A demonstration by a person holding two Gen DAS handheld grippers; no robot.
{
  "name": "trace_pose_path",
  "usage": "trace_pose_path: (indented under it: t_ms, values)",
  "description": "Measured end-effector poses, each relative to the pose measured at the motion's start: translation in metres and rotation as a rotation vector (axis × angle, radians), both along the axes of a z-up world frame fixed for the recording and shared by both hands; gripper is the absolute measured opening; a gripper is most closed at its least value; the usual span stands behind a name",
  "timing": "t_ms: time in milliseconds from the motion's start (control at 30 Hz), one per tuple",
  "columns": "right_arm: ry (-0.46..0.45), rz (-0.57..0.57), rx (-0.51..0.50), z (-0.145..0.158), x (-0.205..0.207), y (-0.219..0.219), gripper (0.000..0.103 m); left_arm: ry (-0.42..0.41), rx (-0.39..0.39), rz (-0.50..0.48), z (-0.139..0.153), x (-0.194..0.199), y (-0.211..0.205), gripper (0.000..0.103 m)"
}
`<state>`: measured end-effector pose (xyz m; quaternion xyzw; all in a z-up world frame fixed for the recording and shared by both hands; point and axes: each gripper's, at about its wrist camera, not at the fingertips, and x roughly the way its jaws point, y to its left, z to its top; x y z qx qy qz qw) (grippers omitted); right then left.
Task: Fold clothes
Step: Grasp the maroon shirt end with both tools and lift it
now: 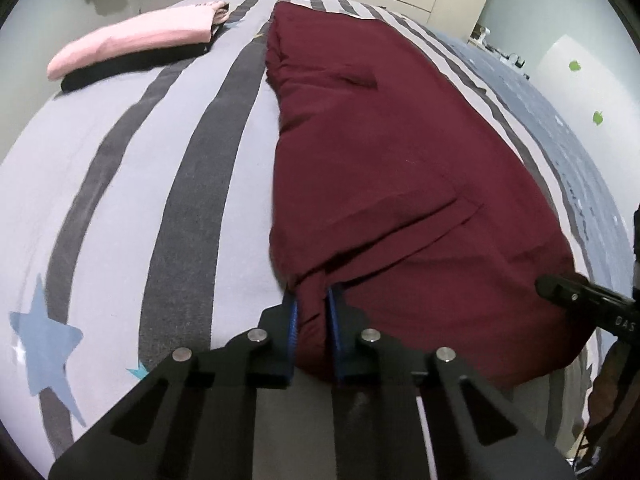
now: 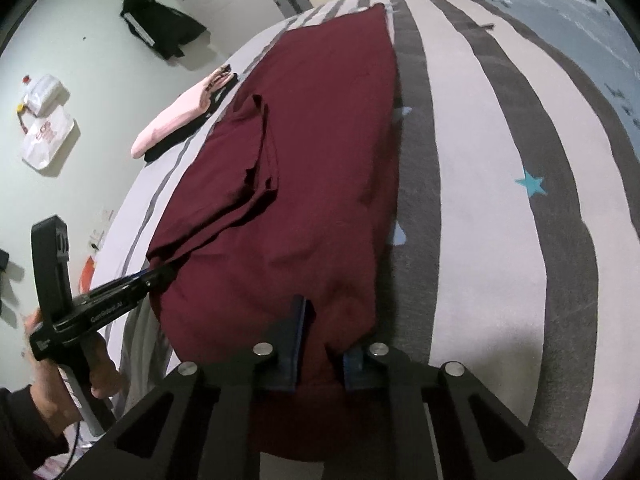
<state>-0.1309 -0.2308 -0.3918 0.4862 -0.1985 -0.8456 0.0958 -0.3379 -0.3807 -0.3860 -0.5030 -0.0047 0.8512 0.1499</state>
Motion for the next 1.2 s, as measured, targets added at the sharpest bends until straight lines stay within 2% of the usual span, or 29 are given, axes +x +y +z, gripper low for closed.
trace_pose_path:
  t_ms: [133, 233, 367, 567, 667, 767, 967, 1067, 1200]
  values:
    - [0.021, 0.013, 0.012, 0.014, 0.015, 0.000, 0.009, 0.042, 0.003, 0.015, 0.023, 0.017, 0.000, 0.010]
    - [0.030, 0.026, 0.012, 0.027, 0.030, 0.000, 0.008, 0.041, 0.009, 0.019, 0.035, 0.036, -0.002, 0.009]
    - [0.010, 0.058, 0.023, 0.039, 0.060, -0.008, 0.008, -0.003, 0.001, 0.011, 0.041, 0.072, -0.007, 0.009]
    - [-0.114, 0.102, 0.005, 0.039, 0.127, -0.027, 0.008, -0.153, 0.007, 0.042, 0.030, 0.143, -0.025, 0.009]
    - [-0.144, 0.095, 0.004, 0.044, 0.147, -0.033, 0.008, -0.171, 0.013, 0.053, 0.035, 0.159, -0.029, 0.009]
    - [-0.123, 0.072, 0.002, 0.062, 0.150, -0.033, 0.008, -0.143, 0.047, 0.069, 0.058, 0.153, -0.033, 0.009]
    - [-0.004, 0.040, -0.011, 0.128, 0.119, -0.026, 0.008, -0.026, 0.106, 0.078, 0.124, 0.118, -0.039, 0.009]
    - [0.045, 0.010, -0.033, 0.152, 0.086, -0.021, 0.008, 0.035, 0.128, 0.074, 0.149, 0.081, -0.040, 0.009]
    - [0.083, -0.008, -0.043, 0.167, 0.025, -0.019, 0.008, 0.098, 0.110, 0.063, 0.159, 0.020, -0.029, 0.009]
